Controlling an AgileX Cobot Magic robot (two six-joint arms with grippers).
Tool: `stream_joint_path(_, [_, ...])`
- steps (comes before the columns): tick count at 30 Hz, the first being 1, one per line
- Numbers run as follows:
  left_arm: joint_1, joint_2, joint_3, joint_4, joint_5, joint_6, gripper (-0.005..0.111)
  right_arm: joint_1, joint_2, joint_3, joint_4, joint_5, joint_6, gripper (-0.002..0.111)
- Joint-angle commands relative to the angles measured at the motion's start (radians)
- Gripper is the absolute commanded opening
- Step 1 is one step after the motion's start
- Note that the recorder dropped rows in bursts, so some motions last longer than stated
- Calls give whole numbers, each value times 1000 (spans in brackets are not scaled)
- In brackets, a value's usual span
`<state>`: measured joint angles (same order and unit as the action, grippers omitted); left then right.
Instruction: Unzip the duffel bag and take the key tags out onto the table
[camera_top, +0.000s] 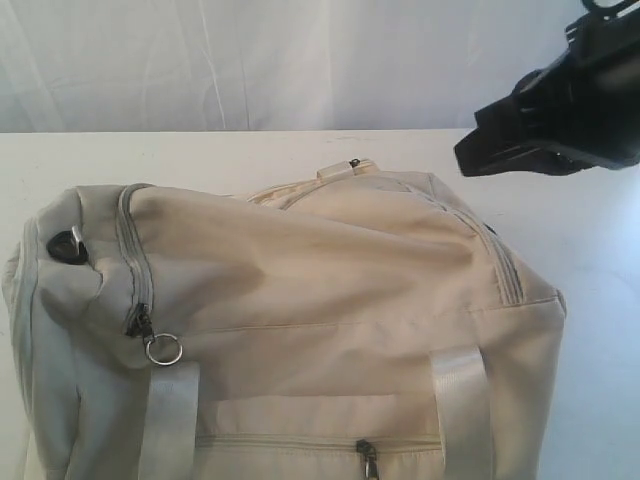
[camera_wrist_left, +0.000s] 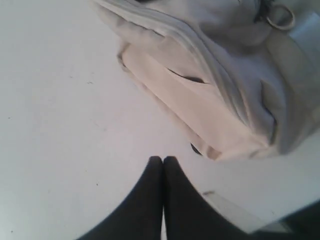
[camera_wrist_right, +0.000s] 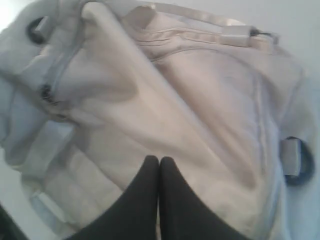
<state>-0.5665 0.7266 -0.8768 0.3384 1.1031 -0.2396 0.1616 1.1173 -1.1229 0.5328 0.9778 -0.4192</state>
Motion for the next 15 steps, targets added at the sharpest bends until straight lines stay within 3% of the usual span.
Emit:
stream_joint_path(1, [-4,104,-74,-153,97,150,0,18,2,-5,101,31,-48,0])
stream_joint_path(9, [4,187,-74,-146,21,182,0,187,7,-5,97,-10,-22,0])
stream_joint_path(12, [69,222,-74,-155,-3,203,0,268,32,-5,90,-84,-14,0])
stream_joint_path(15, [138,247,-78,-262,-44,263,0,346,84,-5,70,-152,-4,0])
